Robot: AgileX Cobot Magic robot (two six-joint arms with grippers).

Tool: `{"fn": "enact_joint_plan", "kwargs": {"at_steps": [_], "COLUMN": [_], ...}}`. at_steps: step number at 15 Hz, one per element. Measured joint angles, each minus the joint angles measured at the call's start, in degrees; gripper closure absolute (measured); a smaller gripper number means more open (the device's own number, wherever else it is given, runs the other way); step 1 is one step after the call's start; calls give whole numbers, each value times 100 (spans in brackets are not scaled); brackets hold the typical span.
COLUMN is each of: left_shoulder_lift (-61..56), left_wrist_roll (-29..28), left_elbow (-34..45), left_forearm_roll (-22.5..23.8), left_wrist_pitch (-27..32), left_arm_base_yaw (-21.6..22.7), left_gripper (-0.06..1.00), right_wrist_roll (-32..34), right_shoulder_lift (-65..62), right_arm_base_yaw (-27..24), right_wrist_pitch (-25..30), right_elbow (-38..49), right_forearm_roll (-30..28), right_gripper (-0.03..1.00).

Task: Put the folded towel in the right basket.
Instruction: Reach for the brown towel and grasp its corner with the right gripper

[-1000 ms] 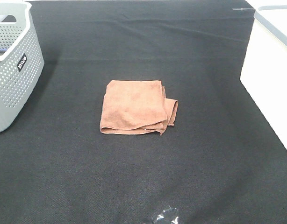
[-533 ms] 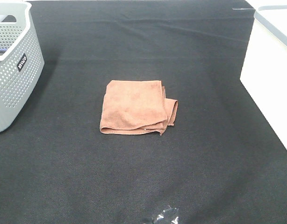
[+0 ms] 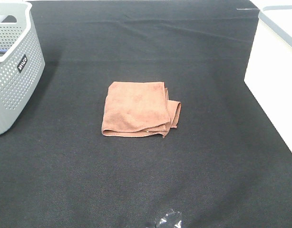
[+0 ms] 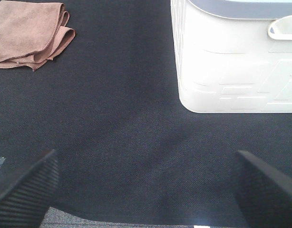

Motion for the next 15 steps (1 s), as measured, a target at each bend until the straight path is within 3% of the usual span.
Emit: {"fn": "enact_joint_plan", "kwargs": {"at_steps": [15], "left_shoulder_lift": [0], "left_wrist_roll": [0], "left_elbow": [0], "left_forearm_roll": [0], "left_wrist_pitch": [0], "left_arm_base_yaw": [0], "left_gripper": [-4], "right_wrist_roll": [0], "right_shoulder_lift": [0], "right_arm_base_yaw": [0], "right_wrist_pitch": [0], "right_elbow": [0], "right_forearm_roll": [-11], "right_gripper": [-2]}}
